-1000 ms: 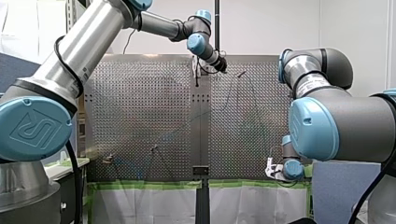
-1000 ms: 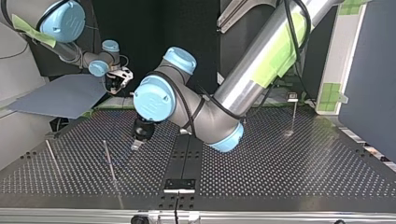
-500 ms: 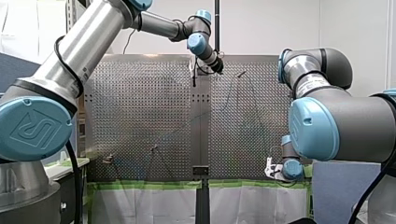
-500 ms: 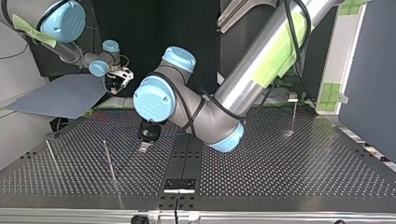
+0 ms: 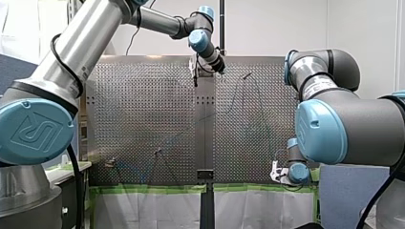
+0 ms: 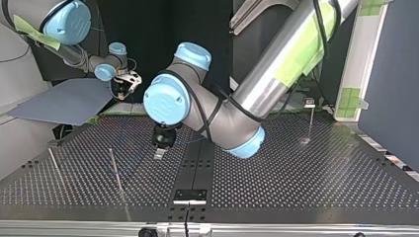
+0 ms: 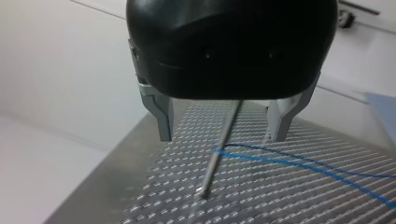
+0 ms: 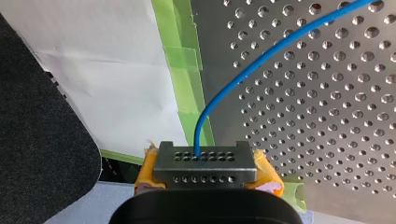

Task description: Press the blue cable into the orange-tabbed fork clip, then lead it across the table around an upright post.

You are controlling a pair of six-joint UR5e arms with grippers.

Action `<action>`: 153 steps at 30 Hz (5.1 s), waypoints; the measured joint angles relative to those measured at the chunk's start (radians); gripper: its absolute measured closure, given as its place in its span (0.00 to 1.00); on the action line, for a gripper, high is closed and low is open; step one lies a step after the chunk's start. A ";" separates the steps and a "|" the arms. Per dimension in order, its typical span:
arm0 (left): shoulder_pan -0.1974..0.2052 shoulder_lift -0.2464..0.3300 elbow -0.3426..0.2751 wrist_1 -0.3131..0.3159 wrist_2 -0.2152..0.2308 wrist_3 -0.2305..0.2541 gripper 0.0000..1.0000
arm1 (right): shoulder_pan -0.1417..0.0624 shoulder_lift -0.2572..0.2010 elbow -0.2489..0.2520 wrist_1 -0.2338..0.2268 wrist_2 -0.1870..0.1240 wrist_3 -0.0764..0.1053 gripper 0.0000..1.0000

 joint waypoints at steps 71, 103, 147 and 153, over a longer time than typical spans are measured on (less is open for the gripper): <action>0.011 0.184 -0.599 0.599 -0.071 -0.205 0.00 | 0.043 0.000 -0.017 0.028 0.001 -0.017 1.00; 0.050 0.183 -0.876 0.875 -0.047 -0.261 0.00 | 0.050 0.000 -0.021 0.036 0.002 -0.026 1.00; 0.076 0.183 -1.233 1.232 -0.040 -0.216 0.00 | 0.064 0.000 -0.024 0.063 0.001 -0.054 1.00; 0.076 0.183 -1.238 1.237 -0.040 -0.215 0.00 | 0.065 0.000 -0.024 0.063 0.001 -0.055 1.00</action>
